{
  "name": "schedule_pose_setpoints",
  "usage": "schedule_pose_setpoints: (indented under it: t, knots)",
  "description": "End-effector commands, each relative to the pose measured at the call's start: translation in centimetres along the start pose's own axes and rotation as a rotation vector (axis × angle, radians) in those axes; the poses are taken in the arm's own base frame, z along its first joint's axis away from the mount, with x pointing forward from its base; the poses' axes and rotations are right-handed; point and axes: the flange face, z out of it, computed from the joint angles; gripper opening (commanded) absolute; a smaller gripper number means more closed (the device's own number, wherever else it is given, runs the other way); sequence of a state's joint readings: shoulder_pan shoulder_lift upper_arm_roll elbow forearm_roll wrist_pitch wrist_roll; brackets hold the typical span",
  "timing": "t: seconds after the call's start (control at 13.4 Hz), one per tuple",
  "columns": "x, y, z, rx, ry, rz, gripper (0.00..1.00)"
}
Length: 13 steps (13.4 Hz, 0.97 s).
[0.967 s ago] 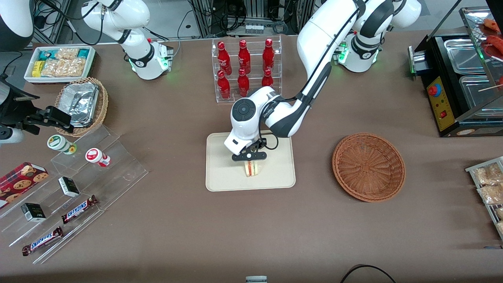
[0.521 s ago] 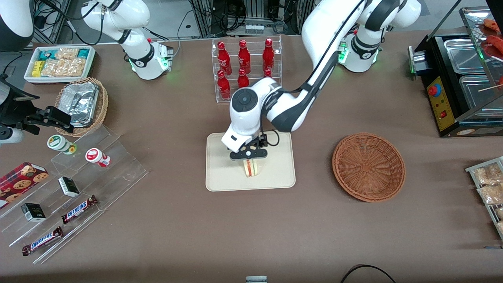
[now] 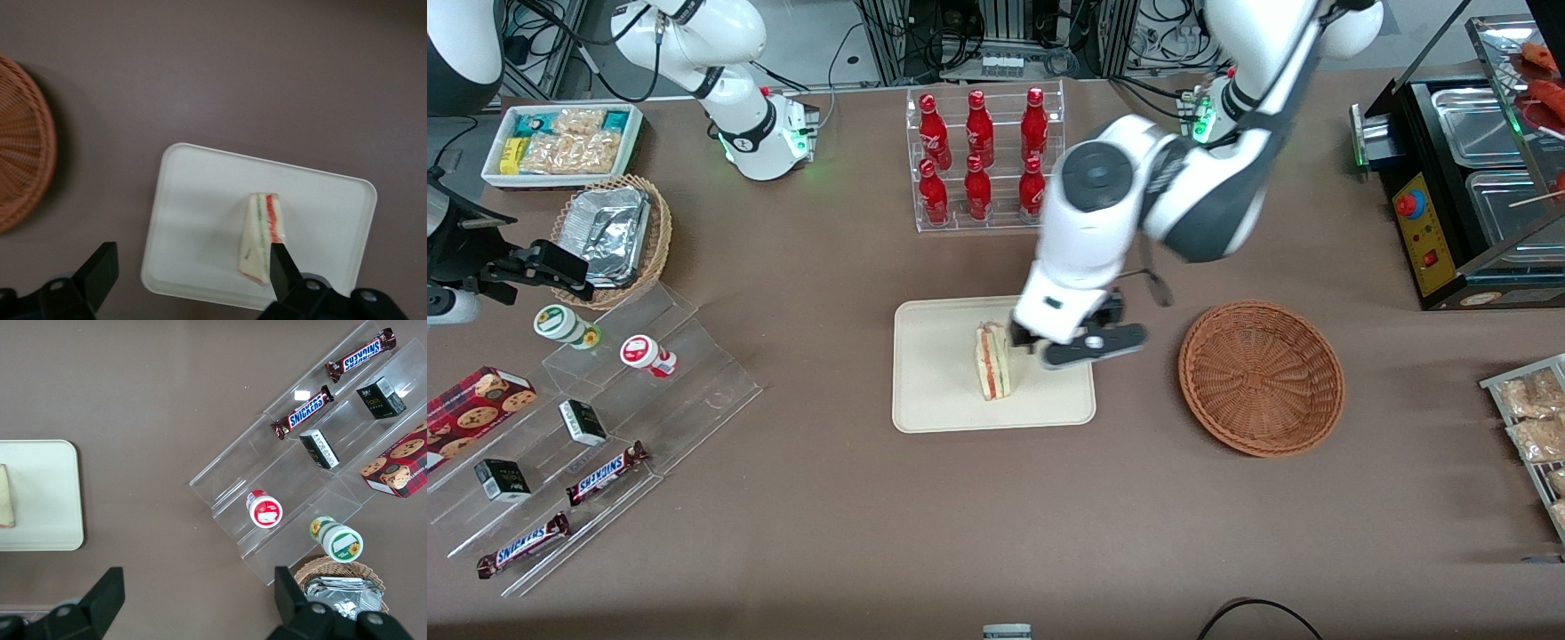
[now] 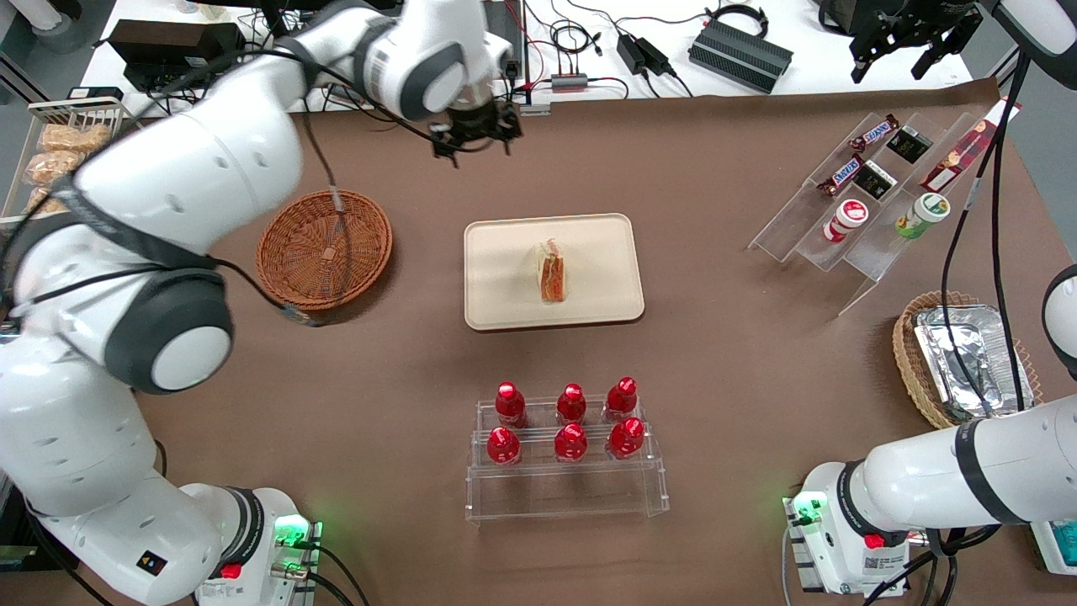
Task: Place sandwich from basket to tray
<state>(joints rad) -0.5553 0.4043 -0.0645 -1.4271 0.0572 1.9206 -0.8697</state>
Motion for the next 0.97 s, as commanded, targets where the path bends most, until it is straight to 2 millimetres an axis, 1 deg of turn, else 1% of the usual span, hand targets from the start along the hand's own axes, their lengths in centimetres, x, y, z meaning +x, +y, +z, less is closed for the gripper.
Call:
schedule_pose_setpoints:
  t: [0.0, 0.07, 0.3, 0.45, 0.67, 0.74, 0.89]
  knots:
    - [0.2, -6.6, -2.6, 0.024, -0.021, 0.052, 1.00]
    - [1.2, -9.4, -3.3, 0.035, -0.028, 0.072, 1.00]
    - [3.2, -15.7, -5.7, 0.049, -0.082, 0.151, 1.00]
    - [4.2, -19.7, -7.0, 0.061, -0.104, 0.196, 1.00]
    - [5.1, -26.3, -8.6, 0.060, -0.101, 0.254, 1.00]
    - [5.8, -28.6, -9.3, 0.058, -0.095, 0.257, 1.00]
    - [6.3, -31.5, -10.1, 0.061, -0.114, 0.292, 1.00]
